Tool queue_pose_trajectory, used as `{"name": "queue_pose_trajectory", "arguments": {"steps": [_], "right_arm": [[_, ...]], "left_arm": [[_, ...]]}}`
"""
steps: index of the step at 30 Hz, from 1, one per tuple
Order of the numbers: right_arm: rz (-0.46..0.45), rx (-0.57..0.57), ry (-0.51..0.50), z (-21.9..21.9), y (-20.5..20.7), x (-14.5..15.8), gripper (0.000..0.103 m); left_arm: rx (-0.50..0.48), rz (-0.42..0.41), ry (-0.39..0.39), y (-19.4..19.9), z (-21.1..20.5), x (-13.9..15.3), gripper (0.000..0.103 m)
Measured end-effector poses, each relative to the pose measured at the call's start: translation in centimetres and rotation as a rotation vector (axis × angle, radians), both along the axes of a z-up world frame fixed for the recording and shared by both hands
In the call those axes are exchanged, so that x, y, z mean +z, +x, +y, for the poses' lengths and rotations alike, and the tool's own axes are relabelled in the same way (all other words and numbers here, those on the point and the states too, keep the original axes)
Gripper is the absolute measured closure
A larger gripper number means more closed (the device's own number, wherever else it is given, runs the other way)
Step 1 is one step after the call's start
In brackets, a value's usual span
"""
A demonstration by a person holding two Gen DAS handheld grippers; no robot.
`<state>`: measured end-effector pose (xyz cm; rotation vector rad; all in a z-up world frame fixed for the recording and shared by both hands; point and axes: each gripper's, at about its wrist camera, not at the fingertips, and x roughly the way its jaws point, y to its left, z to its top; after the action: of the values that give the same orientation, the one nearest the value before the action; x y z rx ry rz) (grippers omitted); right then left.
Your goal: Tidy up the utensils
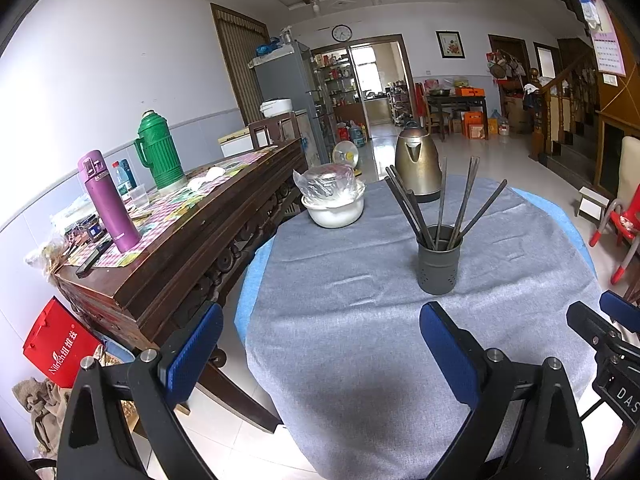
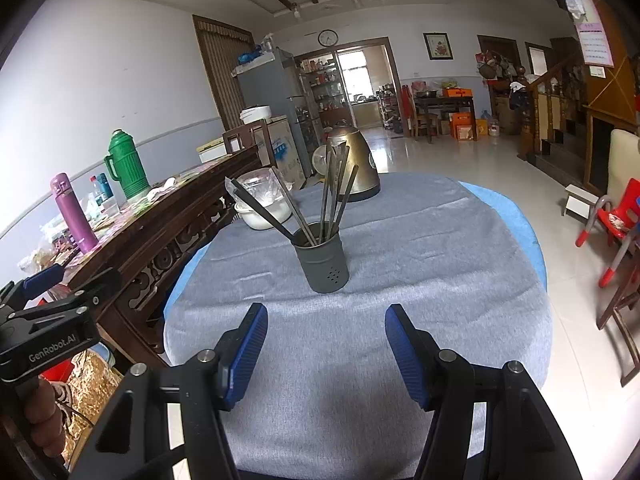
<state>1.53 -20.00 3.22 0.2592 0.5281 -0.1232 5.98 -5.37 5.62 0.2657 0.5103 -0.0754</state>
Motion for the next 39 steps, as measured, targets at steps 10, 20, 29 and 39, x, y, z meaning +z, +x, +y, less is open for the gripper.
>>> {"name": "queue_pose_trajectory", "arguments": {"steps": [10, 20, 29, 39], "right_arm": [[-0.002, -0.001, -0.009, 0.24, -0.18, 0.10, 0.038], [-0.003, -0.004, -0.011, 0.26, -0.25, 0.05, 0.038], [-0.004, -0.004, -0.013, 0.28, -0.25, 0.06, 0.038], [-0.010, -0.007, -0.017, 0.27, -0.42, 0.08, 0.038]], "left_arm": [[0.003, 0.003, -0.006, -0.06, 0.16, -0.21, 0.004], [0.005, 0.011, -0.012, -0.07, 0.31, -0.45, 0.004], [0.010, 0.015, -0.014, -0.02, 0.51, -0.50, 0.004], [0.018, 0.015, -0.025, -0.22, 0.79, -0.71, 0.004]]}}
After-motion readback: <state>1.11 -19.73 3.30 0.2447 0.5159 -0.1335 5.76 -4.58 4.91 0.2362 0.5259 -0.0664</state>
